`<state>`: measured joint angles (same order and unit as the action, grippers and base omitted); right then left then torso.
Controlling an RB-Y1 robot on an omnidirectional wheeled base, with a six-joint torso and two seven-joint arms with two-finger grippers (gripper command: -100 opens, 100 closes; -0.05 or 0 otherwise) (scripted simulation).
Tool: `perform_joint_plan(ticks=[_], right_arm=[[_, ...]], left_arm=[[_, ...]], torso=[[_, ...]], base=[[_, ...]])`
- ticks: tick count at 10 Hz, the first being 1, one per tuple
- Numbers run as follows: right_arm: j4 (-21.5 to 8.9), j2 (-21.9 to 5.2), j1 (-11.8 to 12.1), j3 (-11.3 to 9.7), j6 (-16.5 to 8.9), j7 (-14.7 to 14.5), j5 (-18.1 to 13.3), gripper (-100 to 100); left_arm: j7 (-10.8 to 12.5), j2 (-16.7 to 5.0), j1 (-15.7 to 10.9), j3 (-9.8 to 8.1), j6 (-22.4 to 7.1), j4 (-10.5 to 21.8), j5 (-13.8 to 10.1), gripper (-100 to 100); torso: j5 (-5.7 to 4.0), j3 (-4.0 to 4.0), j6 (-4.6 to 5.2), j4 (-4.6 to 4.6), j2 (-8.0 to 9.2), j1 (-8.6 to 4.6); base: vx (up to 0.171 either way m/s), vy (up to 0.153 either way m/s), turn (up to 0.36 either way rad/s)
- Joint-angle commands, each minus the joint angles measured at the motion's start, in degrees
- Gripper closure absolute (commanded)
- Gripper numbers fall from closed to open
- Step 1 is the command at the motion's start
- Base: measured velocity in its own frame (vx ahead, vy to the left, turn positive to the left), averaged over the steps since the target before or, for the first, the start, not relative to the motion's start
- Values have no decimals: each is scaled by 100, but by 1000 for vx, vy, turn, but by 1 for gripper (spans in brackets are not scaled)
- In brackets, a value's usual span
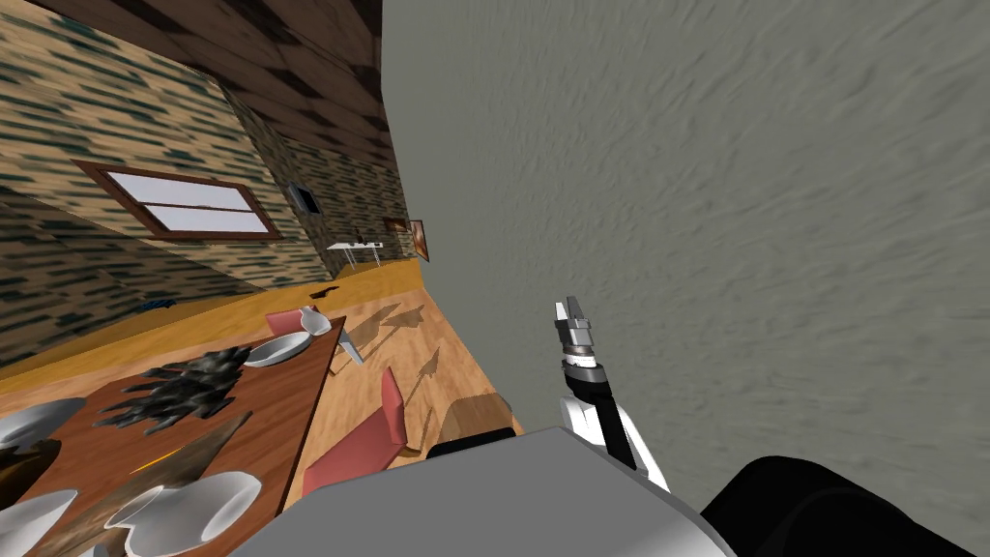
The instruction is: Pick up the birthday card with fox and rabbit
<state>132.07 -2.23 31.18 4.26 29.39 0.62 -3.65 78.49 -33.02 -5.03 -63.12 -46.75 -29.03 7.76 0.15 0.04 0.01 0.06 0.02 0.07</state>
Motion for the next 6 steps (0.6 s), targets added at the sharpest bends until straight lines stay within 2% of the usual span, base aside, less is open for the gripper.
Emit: perform_joint_plan(ticks=[1,2,3,5,6], right_arm=[[0,0,0,0,0,0,0,0],[0,0,0,0,0,0,0,0],[0,0,0,0,0,0,0,0],[0,0,1,1,0,0,0,0],[0,0,1,1,0,0,0,0]], left_arm=[[0,0,0,0,0,0,0,100],[1,0,1,0,0,0,0,0],[-40,110,-19,30,-110,-189,-2,100],[-117,226,-171,174,-270,-416,80,100],[-117,226,-171,174,-270,-416,80,100]], torso=[[0,0,0,0,0,0],[-1,0,1,0,0,0],[-1,0,1,0,0,-1],[3,-5,-9,-2,-9,-2],[-1,-7,-8,-2,-14,-6]], base=[[0,0,0],[0,0,0],[14,3,127],[45,-7,258],[34,-18,91]])
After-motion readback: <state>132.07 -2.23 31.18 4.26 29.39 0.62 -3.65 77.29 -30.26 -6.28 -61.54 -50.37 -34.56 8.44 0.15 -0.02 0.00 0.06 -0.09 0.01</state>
